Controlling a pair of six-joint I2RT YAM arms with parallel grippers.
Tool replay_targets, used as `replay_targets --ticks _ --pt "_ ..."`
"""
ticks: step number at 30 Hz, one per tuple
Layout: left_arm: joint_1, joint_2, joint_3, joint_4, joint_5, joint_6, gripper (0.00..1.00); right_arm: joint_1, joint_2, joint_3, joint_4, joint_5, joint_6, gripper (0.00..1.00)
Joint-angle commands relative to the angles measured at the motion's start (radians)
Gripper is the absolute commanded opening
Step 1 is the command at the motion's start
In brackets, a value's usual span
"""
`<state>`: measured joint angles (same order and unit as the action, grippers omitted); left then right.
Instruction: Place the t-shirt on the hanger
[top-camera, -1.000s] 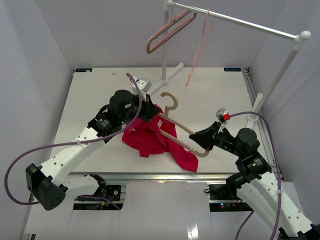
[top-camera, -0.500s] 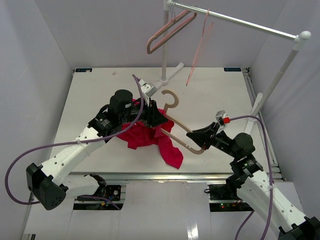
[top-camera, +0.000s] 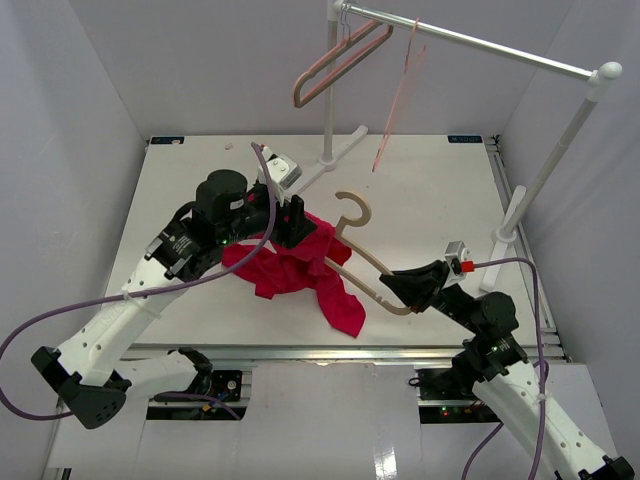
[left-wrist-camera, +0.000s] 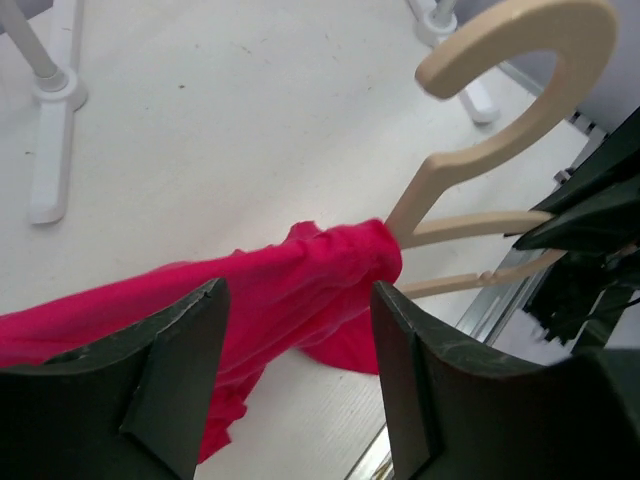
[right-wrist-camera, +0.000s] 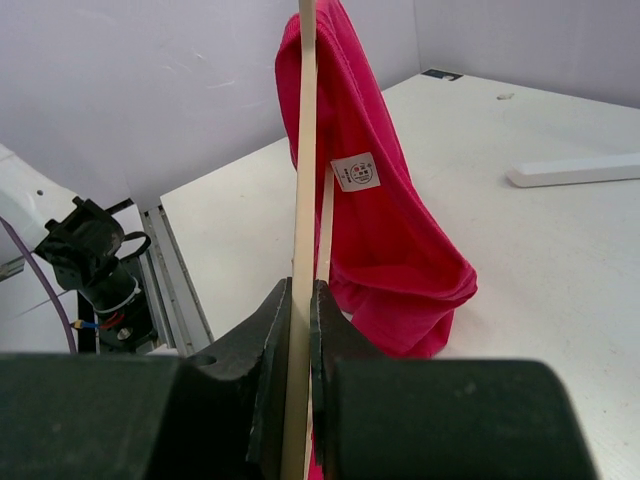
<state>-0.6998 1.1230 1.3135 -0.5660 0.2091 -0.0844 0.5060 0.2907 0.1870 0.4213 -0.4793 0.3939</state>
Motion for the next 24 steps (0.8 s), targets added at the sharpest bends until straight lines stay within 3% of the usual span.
replay_targets --ticks 1,4,10,15,24 --pt "-0.001 -0.070 -0.036 -0.040 0.001 0.328 0.66 0.006 -0.030 0.026 0.045 0.009 -0.038 0.08" --pt "-0.001 -0.097 -0.060 -0.019 0.041 0.476 0.70 0.006 -0.034 0.041 0.021 -0.008 -0.038 0.08" --pt "-0.001 -0.085 -0.042 -0.069 0.264 0.690 0.70 0.006 -0.029 0.054 0.015 -0.062 -0.032 0.08" --pt "-0.001 0.042 0.072 -0.254 0.349 0.762 0.70 0.006 -0.026 0.068 -0.007 -0.109 -0.058 0.08" --pt "-0.001 0.117 0.067 -0.272 0.383 0.832 0.73 0.006 -0.069 0.072 -0.009 -0.151 -0.053 0.08"
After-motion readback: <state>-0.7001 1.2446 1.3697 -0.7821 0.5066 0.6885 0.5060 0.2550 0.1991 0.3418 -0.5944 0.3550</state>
